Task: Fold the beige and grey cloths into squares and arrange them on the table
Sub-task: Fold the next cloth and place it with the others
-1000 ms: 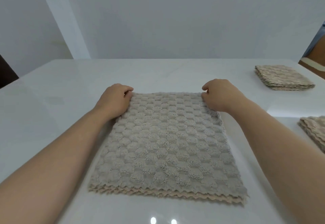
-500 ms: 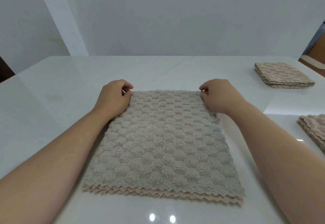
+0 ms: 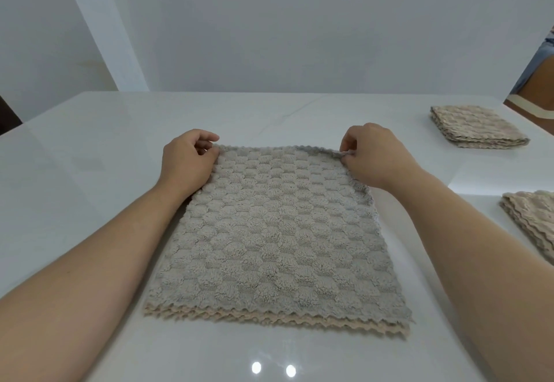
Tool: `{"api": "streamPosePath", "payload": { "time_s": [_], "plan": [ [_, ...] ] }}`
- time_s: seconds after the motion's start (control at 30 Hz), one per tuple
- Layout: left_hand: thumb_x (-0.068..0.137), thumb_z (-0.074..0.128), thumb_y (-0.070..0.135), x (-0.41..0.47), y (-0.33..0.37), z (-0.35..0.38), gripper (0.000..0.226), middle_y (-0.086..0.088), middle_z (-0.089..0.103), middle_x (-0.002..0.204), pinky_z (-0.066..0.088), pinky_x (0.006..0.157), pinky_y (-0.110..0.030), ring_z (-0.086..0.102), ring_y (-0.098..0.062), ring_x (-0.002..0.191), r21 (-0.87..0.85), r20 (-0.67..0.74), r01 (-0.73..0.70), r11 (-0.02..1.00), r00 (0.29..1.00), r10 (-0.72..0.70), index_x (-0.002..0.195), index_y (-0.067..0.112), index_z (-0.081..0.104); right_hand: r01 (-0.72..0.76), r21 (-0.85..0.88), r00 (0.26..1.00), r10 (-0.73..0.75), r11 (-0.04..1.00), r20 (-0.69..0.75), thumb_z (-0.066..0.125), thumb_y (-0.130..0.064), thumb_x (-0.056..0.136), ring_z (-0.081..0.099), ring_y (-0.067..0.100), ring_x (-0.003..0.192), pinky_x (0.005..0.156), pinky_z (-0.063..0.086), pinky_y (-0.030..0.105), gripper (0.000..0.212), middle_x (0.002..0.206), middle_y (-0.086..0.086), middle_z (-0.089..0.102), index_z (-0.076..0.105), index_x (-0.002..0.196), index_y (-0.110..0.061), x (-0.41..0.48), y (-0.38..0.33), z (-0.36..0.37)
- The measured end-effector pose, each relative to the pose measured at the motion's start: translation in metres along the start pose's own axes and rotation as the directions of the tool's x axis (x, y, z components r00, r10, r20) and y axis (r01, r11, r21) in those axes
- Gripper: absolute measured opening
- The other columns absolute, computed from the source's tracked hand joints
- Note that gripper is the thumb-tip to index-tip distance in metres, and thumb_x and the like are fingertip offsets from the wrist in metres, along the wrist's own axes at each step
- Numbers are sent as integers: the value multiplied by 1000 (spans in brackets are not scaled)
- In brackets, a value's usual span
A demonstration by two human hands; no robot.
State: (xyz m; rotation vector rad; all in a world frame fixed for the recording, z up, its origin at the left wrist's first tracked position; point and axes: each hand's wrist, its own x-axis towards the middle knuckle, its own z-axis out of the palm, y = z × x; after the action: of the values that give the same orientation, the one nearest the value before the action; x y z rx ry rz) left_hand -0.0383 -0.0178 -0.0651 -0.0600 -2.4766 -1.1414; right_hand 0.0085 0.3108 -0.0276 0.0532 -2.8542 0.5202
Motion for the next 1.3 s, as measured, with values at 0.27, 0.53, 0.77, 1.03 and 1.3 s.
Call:
{"api": "streamPosePath", "payload": {
  "time_s": [0.27, 0.53, 0.77, 1.03, 1.3],
  "plan": [
    [98, 60, 20, 7, 20, -17, 16, 7, 66, 98, 44, 76, -28, 58, -9, 80, -15, 50, -23, 1000, 998, 24, 104, 26, 73, -206, 336, 978, 204, 919, 40, 64, -22, 91, 62, 23, 64, 53, 42, 27, 10, 85, 6, 66, 58, 95, -15, -3, -7, -25],
    [104, 48, 14, 30, 63, -39, 11, -8, 64, 80, 46, 44, -24, 62, -14, 40, -226, 121, 140, 964, 986, -115, 103, 14, 60, -306, 654, 948, 281, 692, 146, 56, -17, 100, 71, 25, 49, 41, 43, 26, 6, 81, 8, 64, 53, 104, -13, -5, -25, -61],
    [107, 44, 14, 44, 85, -41, 13, -11, 65, 99, 58, 52, -28, 74, -20, 58, -337, 125, 146, 930, 986, -110, 111, 10, 54, -278, 701, 948, 307, 657, 89, 55, -12, 100, 74, 33, 57, 51, 61, 40, 9, 82, 14, 65, 49, 106, -14, 3, -32, -72],
    [106, 41, 8, 50, 92, -36, 14, -17, 67, 116, 61, 77, -41, 77, -21, 70, -404, 89, 124, 906, 991, -97, 102, 13, 53, -193, 726, 961, 278, 660, 2, 58, -14, 99, 75, 27, 68, 76, 63, 50, 10, 111, 18, 65, 51, 104, -16, 13, -29, -70],
    [104, 47, 5, 19, 80, -37, 15, -26, 67, 117, 60, 89, -49, 77, -29, 87, -435, 139, 116, 893, 988, -61, 95, 13, 58, -111, 540, 976, 194, 834, -100, 66, -28, 91, 68, 20, 78, 68, 58, 37, 10, 96, 4, 69, 58, 94, -22, -14, -29, -55]
  ]
}}
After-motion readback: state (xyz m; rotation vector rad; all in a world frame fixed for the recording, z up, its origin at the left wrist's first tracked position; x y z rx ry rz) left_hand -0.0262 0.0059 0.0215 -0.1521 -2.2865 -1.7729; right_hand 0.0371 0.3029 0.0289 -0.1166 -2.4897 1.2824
